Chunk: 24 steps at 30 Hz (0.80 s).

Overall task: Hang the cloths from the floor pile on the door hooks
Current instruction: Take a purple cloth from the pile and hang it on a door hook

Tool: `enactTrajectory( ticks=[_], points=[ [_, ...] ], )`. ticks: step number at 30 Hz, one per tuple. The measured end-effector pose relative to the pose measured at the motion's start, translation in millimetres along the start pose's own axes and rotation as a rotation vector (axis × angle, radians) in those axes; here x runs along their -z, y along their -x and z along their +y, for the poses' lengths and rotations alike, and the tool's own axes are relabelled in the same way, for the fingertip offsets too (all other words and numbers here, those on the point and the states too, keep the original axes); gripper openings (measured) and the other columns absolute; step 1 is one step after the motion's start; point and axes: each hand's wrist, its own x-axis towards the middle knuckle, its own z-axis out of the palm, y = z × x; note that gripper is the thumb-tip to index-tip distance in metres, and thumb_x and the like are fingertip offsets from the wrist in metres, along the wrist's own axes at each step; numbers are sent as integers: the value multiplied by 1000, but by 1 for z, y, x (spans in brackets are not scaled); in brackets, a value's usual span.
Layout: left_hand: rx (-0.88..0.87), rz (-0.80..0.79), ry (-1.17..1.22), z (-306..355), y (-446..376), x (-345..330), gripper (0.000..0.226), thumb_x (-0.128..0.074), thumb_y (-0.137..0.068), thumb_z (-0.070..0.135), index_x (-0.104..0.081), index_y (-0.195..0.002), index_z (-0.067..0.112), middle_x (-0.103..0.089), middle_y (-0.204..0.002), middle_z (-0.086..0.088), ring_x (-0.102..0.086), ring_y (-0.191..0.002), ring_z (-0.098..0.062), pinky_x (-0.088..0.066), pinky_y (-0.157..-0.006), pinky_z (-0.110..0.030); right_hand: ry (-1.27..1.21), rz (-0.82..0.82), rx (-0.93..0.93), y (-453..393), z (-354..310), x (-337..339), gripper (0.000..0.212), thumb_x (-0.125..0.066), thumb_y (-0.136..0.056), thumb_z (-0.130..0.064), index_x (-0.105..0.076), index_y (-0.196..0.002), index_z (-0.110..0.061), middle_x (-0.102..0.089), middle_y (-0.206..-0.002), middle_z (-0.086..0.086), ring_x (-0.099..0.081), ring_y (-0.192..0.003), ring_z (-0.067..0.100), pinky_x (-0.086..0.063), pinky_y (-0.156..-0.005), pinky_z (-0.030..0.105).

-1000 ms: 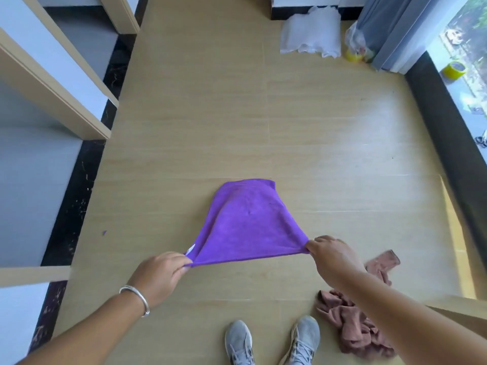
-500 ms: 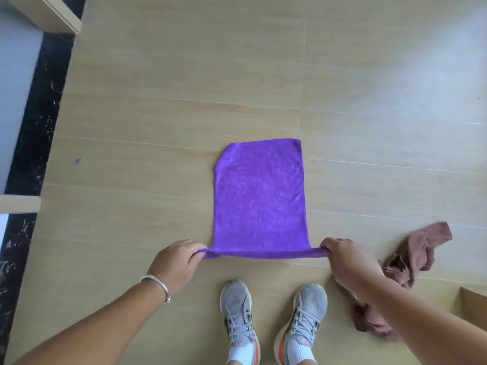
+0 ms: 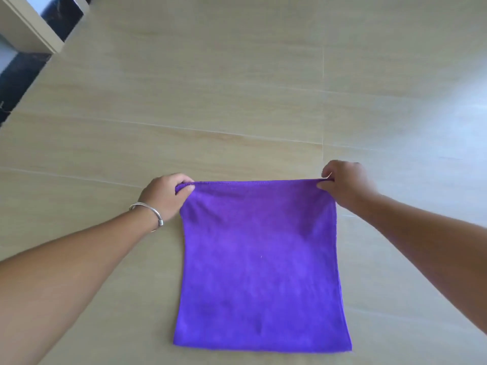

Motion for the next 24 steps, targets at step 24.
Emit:
enactTrajectory(
  ticks=[24],
  points=[
    [-784,-336,-791,5,199,-127,57,-22,-89,6,-50,-138,9,-43,-148,-12,-46,-132,-30,-48,-94,-55,646,-170,843,223,76,-139,54,-29,-85,-12,-54,-132,-1,-48,-142,17,-51,-127,31,-52,-87,52]
  ],
)
